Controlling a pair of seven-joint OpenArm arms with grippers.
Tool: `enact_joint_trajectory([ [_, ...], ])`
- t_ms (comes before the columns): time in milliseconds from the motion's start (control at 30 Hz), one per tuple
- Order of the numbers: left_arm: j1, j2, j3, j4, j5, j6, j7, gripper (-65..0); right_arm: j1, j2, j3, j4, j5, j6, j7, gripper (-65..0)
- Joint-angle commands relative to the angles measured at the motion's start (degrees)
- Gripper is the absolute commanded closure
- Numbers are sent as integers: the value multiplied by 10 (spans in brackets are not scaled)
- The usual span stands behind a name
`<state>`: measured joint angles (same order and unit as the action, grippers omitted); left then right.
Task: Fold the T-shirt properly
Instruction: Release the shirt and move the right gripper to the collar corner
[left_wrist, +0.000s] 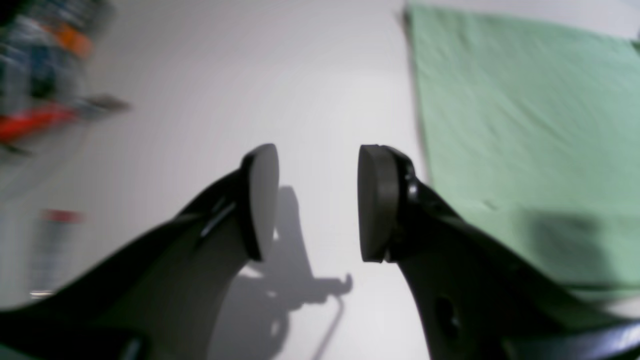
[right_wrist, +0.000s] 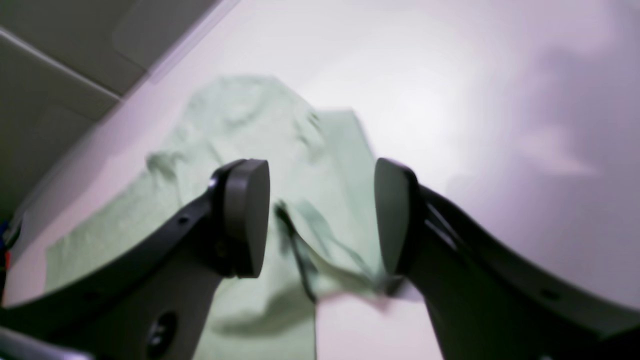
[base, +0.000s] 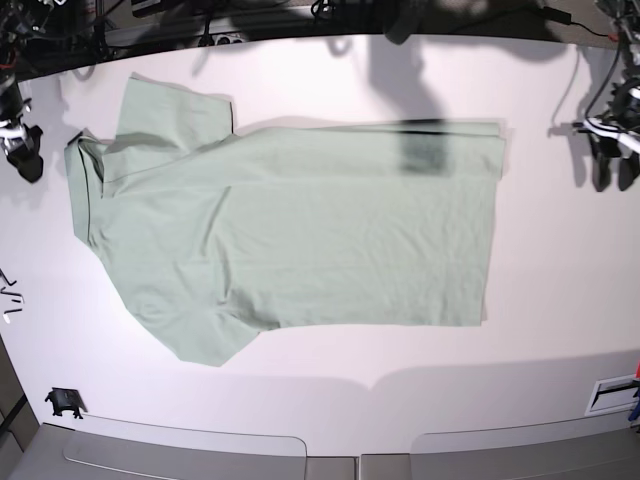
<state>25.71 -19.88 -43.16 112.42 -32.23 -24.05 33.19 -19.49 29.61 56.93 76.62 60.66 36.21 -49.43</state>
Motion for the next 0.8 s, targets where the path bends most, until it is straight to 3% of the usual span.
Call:
enact_joint_trajectory([
  [0,0,-14,-19,15,-8,1,-15,-239,-14,13,6,9,26,8,3,-314],
  [200,2,-28,-81,18,-8,5,-14,-239,-83,-26,3,9,72,15,-14,-314],
  [400,5,-28,-82,18,-8,5,-11,-239,-91,-81,-6,9,72,16,-14,-312],
  [767,7,-28,-82,18,-8,5,-11,-239,-91,-107,-111,9,41,15,-9,-312],
])
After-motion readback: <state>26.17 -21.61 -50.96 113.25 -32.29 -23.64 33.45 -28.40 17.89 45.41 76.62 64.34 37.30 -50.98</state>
